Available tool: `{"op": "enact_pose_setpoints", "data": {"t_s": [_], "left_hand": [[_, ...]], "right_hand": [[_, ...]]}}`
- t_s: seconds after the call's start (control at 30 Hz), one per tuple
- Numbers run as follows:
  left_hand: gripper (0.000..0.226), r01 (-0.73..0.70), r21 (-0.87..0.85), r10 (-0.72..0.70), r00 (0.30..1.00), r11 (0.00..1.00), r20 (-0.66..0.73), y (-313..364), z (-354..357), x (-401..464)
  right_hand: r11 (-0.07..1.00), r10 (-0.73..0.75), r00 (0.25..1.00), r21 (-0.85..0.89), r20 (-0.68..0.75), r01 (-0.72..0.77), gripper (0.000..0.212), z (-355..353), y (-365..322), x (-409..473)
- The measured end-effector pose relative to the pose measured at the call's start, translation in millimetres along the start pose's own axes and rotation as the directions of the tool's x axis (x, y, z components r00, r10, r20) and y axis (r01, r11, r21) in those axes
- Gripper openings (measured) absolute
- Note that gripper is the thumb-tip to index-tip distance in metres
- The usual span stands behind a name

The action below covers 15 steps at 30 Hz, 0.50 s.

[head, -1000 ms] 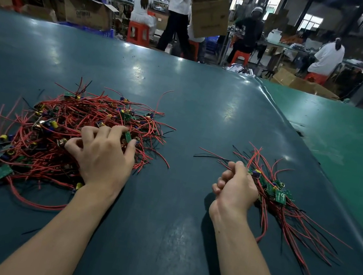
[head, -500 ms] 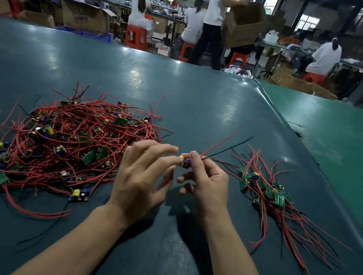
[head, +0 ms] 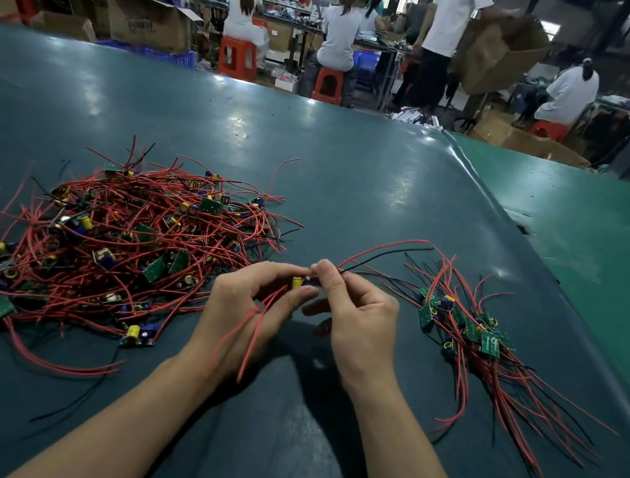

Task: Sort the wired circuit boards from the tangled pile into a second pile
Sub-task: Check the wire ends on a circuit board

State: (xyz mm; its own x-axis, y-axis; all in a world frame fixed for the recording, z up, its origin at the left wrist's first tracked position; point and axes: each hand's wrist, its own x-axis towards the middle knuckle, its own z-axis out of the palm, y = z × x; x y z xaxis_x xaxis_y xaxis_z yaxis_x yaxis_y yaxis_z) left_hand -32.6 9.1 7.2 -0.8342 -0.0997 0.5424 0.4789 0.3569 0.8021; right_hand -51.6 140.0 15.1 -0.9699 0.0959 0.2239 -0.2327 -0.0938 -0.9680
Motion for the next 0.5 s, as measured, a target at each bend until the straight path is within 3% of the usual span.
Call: {"op": "enact_pose_setpoints", "data": {"t_s": [0.23,0.4,0.5], "left_hand": [[0.019,-0.064,0.031,0.065,0.997,0.997,-0.048,2.0,2.6,-1.3],[0.019,-0.135,0.043,0.136,0.990,0.990,-0.028,1.1,3.1,-2.5],[0.017,-0.156,0.036,0.156,0.988,0.987,-0.018,0.7,4.0,-3.5]], "right_hand": [[1.000,0.011,0.984,0.022,-0.175,-0.007,0.021,-2.4,-2.1,7.6],[0.990,0.091,0.903,0.140,-0.419,-0.035,0.024,-23.7,-5.4,21.4],[0.982,0.115,0.866,0.188,-0.487,-0.024,0.028,-33.9,-5.2,26.2]]}}
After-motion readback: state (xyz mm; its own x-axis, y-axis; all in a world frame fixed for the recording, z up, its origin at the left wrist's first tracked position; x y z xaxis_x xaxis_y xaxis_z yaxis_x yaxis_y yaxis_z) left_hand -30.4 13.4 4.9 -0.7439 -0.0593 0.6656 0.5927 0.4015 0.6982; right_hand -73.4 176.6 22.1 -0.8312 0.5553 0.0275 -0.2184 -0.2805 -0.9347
